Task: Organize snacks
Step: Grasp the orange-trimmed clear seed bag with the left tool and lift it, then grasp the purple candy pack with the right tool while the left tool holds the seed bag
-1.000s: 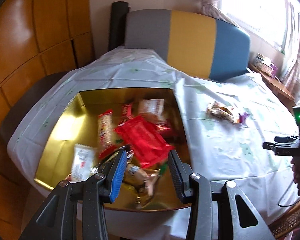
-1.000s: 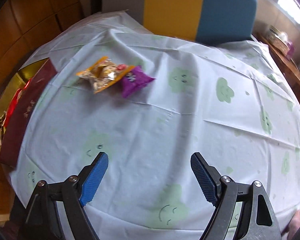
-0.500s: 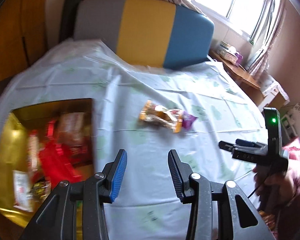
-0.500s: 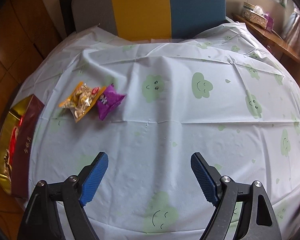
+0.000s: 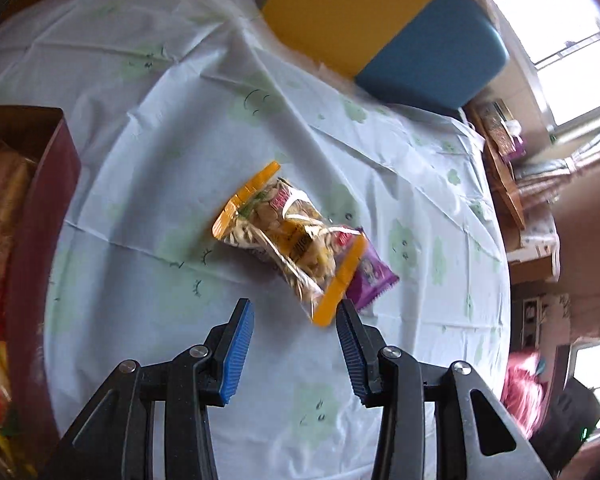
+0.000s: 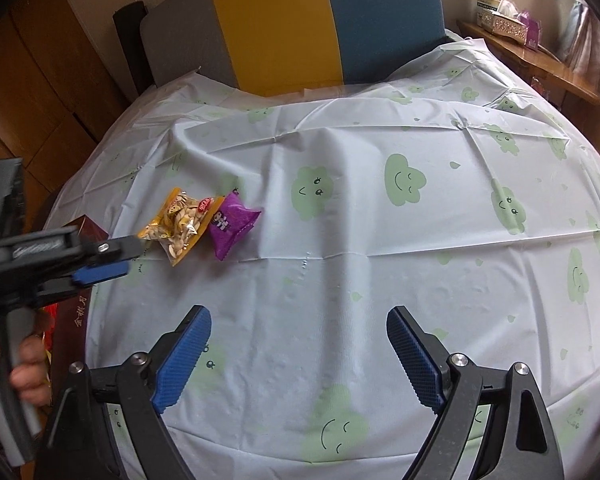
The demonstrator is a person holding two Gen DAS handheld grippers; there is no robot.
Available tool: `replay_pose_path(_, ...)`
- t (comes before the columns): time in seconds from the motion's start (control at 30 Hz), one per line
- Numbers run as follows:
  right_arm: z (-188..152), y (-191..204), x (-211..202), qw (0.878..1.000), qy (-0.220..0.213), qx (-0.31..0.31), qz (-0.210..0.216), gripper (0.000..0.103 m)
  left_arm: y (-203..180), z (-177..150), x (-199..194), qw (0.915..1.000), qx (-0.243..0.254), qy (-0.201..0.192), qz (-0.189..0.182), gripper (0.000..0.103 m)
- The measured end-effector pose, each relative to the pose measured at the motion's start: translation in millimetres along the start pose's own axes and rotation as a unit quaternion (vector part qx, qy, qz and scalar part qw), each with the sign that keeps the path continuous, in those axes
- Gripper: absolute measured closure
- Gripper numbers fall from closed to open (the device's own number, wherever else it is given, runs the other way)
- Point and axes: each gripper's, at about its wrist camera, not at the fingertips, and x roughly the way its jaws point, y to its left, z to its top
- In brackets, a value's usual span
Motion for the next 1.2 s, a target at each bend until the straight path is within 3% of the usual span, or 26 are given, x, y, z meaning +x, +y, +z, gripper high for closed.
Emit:
replay_pose_path(0.1,0,0,0,1.000,0.003,0.003,0.004,0.013,-1,14,13,0.9996,-0.026,0.000,-0.012,0.060)
replay_pose_path(0.37,0,3,-1,1.000,0.005,0.000,0.011,0.012,-10,45,35,0.9991,-0.030,-0.001,0.028,0.050)
replay_pose_path(0.43,-1,3,0,1.000,0.009,0.000,0.015,0.012,-18,54,40,0.9983,-0.008,0.001,0.058,0.041)
replay_pose_path(0.57,-1,5,1,1.000,0.012,-0.005,0.016,0.012,-37,64,50,0.9930,0.051,0.000,0.107,0.034)
replay_pose_path(0.73,-1,5,2,1.000,0.016,-0.005,0.016,0.012,-49,61,73,0.9845,0.096,0.011,0.146,0.031)
replay_pose_path(0.8,0,3,3,1.000,0.017,-0.003,0.017,0.012,-53,55,75,0.9799,0.115,-0.005,0.163,0.034)
replay_pose_path(0.83,0,2,3,1.000,0.016,0.000,0.019,0.012,-53,53,73,0.9779,0.121,-0.011,0.170,0.044)
replay_pose_path(0.93,1,0,3,1.000,0.014,0.003,0.019,0.012,-50,45,66,0.9744,0.153,-0.027,0.162,0.052)
replay_pose_path(1.07,1,0,2,1.000,0.011,0.003,0.015,0.012,-34,26,45,0.9735,0.164,-0.034,0.156,0.055)
replay_pose_path(1.2,0,0,2,1.000,0.009,0.002,0.009,0.012,-21,-14,30,0.9714,0.186,-0.045,0.141,0.055)
